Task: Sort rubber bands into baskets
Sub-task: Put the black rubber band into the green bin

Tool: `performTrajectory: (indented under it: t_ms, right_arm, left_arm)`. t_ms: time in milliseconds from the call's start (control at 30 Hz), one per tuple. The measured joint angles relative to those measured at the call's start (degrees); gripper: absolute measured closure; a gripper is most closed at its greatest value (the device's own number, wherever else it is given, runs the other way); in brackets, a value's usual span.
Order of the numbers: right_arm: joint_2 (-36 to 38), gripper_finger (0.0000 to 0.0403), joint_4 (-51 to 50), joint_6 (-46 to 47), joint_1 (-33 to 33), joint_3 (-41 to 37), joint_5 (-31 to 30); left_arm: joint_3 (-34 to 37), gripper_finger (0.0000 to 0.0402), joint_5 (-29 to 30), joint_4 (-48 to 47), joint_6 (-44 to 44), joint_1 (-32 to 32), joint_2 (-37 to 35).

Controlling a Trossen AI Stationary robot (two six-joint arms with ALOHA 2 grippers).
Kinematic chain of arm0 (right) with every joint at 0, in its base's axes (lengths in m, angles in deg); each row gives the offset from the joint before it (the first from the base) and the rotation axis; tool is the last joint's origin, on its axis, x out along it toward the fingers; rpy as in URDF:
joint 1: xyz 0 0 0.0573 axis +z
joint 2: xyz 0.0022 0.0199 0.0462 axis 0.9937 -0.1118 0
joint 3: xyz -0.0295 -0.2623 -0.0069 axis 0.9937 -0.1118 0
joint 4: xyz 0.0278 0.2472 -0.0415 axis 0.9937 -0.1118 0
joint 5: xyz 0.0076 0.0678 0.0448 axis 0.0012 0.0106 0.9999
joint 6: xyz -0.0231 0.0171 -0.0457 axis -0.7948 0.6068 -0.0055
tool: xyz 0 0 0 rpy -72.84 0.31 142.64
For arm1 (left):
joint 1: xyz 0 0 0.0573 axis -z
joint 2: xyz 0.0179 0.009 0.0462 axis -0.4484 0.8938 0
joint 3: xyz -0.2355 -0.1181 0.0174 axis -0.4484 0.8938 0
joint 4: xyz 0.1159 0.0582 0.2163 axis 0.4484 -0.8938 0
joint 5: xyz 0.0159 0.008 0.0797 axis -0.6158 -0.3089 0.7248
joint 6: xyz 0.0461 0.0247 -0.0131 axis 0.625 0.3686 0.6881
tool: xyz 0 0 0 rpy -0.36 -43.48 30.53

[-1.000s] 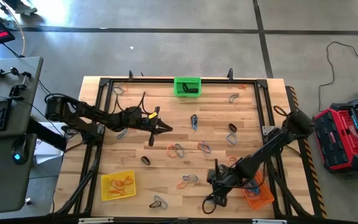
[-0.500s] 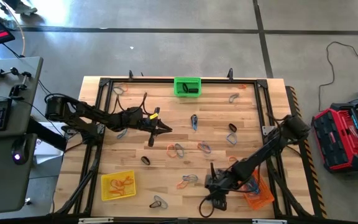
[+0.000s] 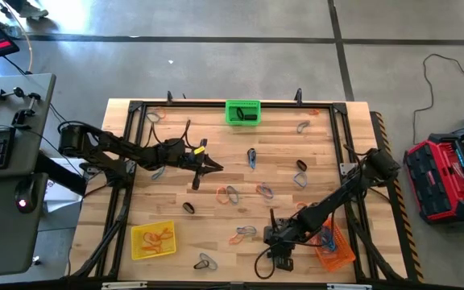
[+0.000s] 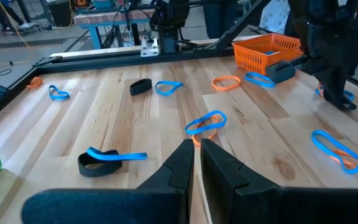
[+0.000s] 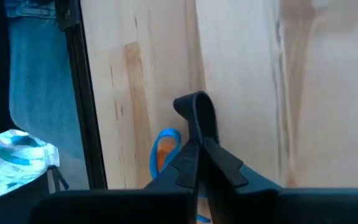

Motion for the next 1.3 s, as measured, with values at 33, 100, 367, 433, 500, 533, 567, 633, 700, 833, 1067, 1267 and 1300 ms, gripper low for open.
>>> performTrajectory:
  t_ms: [33, 100, 367, 433, 500, 533, 567, 633, 700, 833, 1067, 1267, 1300]
  right_arm:
    - [0.2, 0.0392, -0.1, 0.0, -0.2, 0.0, 0.0]
    - [1.1, 0.0393, -0.3, -0.9, -0.9, 0.0, 0.0]
    - [9.5, 0.0401, -9.4, -9.2, -5.3, 0.0, -5.8]
    - [12.2, 0.0401, -13.0, -12.4, -7.1, 0.0, -9.2]
    - [14.7, 0.0402, -15.6, -15.6, -9.7, 0.0, -13.2]
    - [15.8, 0.0402, -16.6, -17.3, -11.3, 0.0, -15.4]
    - [16.8, 0.0402, -17.5, -19.0, -12.9, 0.0, -17.6]
    - [17.9, 0.0402, -18.2, -22.4, -16.9, 0.0, -22.3]
    - [18.2, 0.0402, -17.7, -26.0, -21.5, 0.0, -25.7]
    - [17.8, 0.0402, -11.1, -34.1, -32.3, 0.0, -28.3]
    - [17.6, 0.0402, 3.5, -42.8, -49.9, 0.0, -25.5]
    - [13.4, 0.0403, 10.2, -44.8, -59.1, 0.0, -19.1]
    - [12.6, 0.0403, 10.4, -45.2, -60.4, 0.1, -18.4]
  left_arm:
    - [0.0, 0.0383, 0.0, 0.0, 0.0, 0.0, 0.0]
    - [0.0, 0.0383, 0.0, 0.0, 0.0, 0.0, 0.0]
    - [0.0, 0.0383, 0.0, 0.0, 0.0, 0.0, 0.0]
    - [0.0, 0.0383, 0.2, 0.1, 0.0, 0.0, 0.0]
    - [0.0, 0.0383, 1.2, 0.2, 0.3, 0.0, 0.0]
    - [0.0, 0.0383, 2.1, 0.3, 0.3, 0.0, 0.0]
    - [0.0, 0.0383, 2.8, 0.3, 0.3, 0.0, 0.0]
    - [0.0, 0.0383, 4.3, 0.4, 0.4, 0.0, 0.0]
    - [0.0, 0.0383, 5.6, 0.4, 0.4, 0.0, 0.0]
    - [0.0, 0.0383, 6.4, 0.5, 0.4, -0.2, 0.0]
    - [0.0, 0.0383, 6.6, 0.6, -0.2, -1.2, 0.0]
    - [0.0, 0.0383, 6.7, 1.1, -0.6, -1.2, 0.0]
    - [0.0, 0.0383, 6.8, 1.1, -0.6, -1.2, 0.0]
